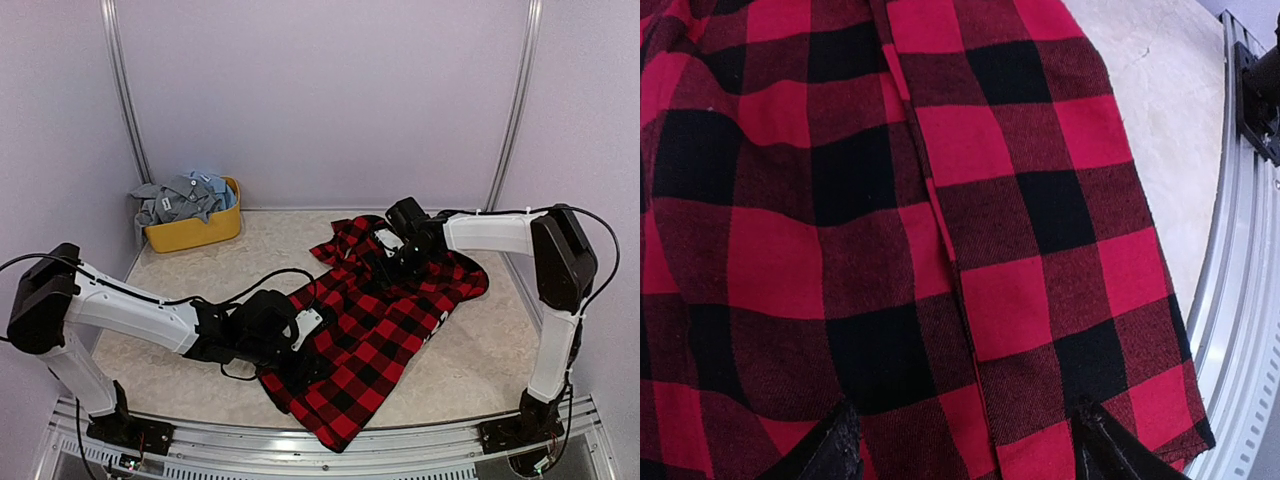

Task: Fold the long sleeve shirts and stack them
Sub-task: Pick up the crumpled shirt from the center of the board.

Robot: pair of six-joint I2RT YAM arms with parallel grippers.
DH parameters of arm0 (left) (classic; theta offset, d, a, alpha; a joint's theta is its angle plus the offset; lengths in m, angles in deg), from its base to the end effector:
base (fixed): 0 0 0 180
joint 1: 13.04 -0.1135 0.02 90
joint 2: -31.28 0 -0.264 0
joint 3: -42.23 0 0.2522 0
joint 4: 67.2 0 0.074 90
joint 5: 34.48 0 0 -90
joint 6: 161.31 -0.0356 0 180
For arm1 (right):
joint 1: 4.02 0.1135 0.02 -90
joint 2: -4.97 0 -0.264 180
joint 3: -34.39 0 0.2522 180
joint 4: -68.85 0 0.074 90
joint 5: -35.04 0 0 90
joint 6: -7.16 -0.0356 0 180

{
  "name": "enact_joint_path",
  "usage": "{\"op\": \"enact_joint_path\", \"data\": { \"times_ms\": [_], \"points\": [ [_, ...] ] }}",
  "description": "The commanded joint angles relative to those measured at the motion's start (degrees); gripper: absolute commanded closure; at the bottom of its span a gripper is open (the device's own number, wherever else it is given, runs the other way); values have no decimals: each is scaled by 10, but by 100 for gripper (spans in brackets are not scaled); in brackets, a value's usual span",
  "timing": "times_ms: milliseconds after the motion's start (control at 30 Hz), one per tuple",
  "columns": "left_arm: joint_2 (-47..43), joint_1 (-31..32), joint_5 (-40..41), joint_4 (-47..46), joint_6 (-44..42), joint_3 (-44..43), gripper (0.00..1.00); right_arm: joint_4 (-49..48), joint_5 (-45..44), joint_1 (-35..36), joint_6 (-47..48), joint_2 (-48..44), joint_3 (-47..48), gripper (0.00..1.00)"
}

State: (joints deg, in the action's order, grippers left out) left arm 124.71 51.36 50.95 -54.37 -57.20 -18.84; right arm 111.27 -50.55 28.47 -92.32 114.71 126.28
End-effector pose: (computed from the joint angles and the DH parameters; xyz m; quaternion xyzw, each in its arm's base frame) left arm 0.1383 -0.2952 0.1644 0.4063 0.8298 -0.2695 0.2716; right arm 0.3389 0.2191 0.1896 -0.2023 0.9444 0.1265 0.2260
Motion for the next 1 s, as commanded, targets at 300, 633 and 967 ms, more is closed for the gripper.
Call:
{"op": "enact_joint_path", "data": {
  "times_ms": [300,633,967],
  "points": [
    [14,8,-30,-29,16,14,30,65,-131,8,31,56,59,46],
    [11,8,-76,-15,22,35,20,52,-108,7,26,42,19,48],
    [46,5,-79,-1,21,9,32,55,-124,4,22,21,20,98]
  ]
}}
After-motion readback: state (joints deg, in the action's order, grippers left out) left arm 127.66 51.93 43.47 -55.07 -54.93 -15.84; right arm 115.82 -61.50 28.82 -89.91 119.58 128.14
